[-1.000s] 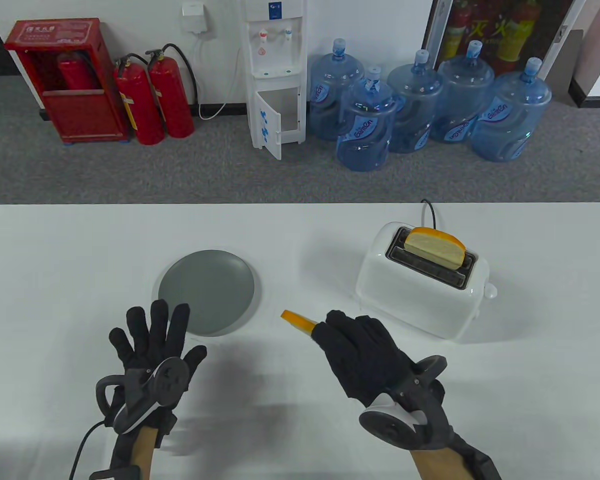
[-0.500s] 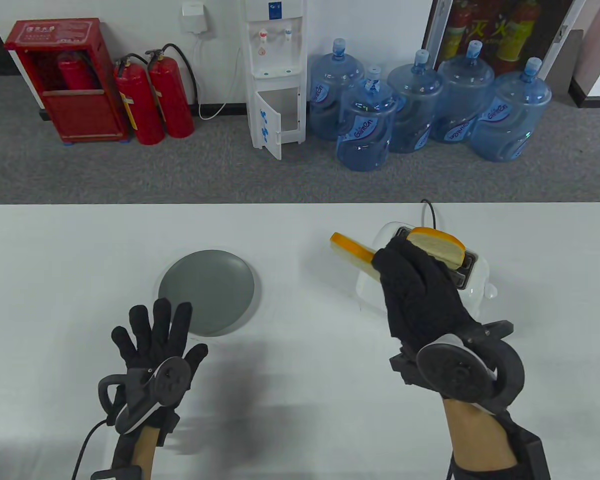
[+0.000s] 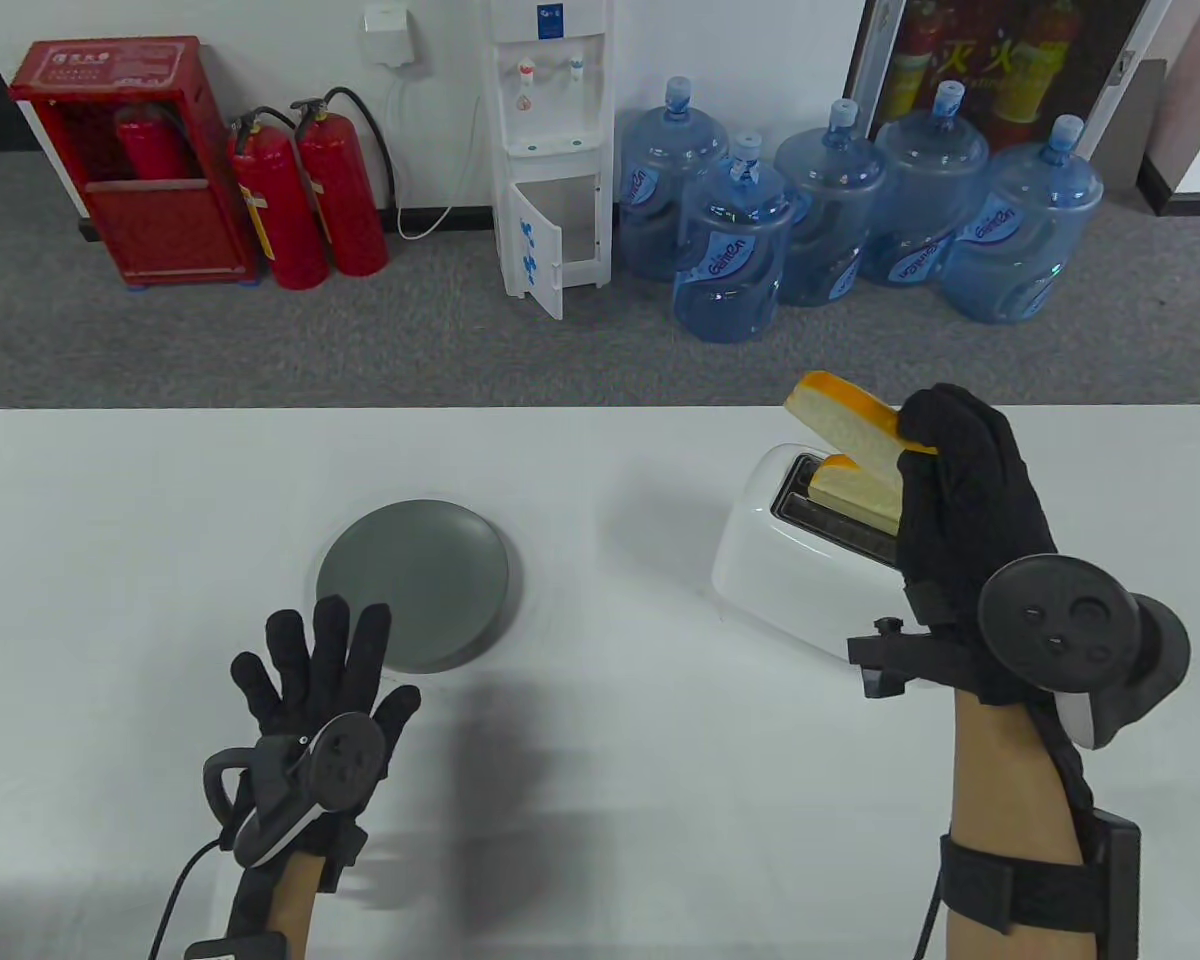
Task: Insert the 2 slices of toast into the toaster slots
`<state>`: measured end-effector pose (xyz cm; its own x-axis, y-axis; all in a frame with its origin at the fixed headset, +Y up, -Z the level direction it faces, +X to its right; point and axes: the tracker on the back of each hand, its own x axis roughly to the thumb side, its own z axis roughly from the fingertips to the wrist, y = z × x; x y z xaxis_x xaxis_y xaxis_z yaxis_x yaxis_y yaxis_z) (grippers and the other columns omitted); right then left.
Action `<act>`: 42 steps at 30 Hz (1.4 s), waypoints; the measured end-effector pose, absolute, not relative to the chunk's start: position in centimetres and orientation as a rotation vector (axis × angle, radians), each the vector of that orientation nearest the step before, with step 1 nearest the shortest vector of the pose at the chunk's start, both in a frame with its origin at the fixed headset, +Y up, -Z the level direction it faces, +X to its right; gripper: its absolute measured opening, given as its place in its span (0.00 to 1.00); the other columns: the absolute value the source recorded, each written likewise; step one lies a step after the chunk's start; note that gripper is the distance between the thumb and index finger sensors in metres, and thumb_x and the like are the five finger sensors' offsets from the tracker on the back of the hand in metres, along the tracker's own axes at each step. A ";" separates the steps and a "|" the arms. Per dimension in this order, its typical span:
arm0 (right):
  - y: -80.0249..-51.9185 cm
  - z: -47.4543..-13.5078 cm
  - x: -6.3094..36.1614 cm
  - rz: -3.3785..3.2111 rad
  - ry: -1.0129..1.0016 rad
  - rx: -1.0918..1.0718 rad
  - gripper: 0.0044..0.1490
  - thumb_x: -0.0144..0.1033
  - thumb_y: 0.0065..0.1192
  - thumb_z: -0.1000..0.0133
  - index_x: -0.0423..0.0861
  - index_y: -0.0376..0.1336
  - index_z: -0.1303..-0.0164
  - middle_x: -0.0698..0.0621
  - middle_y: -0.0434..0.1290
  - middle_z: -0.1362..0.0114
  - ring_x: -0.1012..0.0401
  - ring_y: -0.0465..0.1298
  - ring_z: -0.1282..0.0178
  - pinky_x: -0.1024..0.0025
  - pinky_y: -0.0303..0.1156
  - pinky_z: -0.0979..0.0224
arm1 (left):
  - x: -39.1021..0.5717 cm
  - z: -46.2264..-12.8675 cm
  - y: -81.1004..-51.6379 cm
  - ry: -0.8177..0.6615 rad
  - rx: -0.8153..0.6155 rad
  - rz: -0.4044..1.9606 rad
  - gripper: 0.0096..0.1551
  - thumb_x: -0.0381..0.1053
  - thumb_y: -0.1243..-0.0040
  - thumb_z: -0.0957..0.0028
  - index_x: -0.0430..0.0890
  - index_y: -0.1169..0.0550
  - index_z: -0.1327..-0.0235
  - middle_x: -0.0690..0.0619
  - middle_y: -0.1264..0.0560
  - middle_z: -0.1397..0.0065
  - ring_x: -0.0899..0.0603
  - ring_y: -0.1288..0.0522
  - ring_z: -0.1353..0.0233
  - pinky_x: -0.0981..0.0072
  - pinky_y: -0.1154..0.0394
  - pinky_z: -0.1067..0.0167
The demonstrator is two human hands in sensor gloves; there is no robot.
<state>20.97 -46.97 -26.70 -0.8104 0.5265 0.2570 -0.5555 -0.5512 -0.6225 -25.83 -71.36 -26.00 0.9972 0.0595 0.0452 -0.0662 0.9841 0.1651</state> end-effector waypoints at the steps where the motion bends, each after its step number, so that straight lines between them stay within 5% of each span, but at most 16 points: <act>1: -47.2 -27.1 21.2 2.340 -0.941 0.037 0.33 0.31 0.59 0.27 0.71 0.51 0.20 0.53 0.64 0.13 0.54 0.77 0.19 0.45 0.68 0.12 | -25.8 -26.0 -71.4 -0.040 0.166 0.064 0.44 0.72 0.76 0.44 0.62 0.59 0.13 0.47 0.59 0.08 0.28 0.64 0.13 0.31 0.66 0.26; 42: -54.3 -33.2 25.5 2.267 -0.728 -0.051 0.31 0.28 0.57 0.30 0.65 0.54 0.20 0.50 0.66 0.14 0.49 0.75 0.19 0.39 0.67 0.17 | -24.9 -26.0 -70.8 -0.061 0.157 0.001 0.43 0.72 0.76 0.44 0.63 0.59 0.13 0.47 0.60 0.08 0.28 0.66 0.14 0.31 0.66 0.26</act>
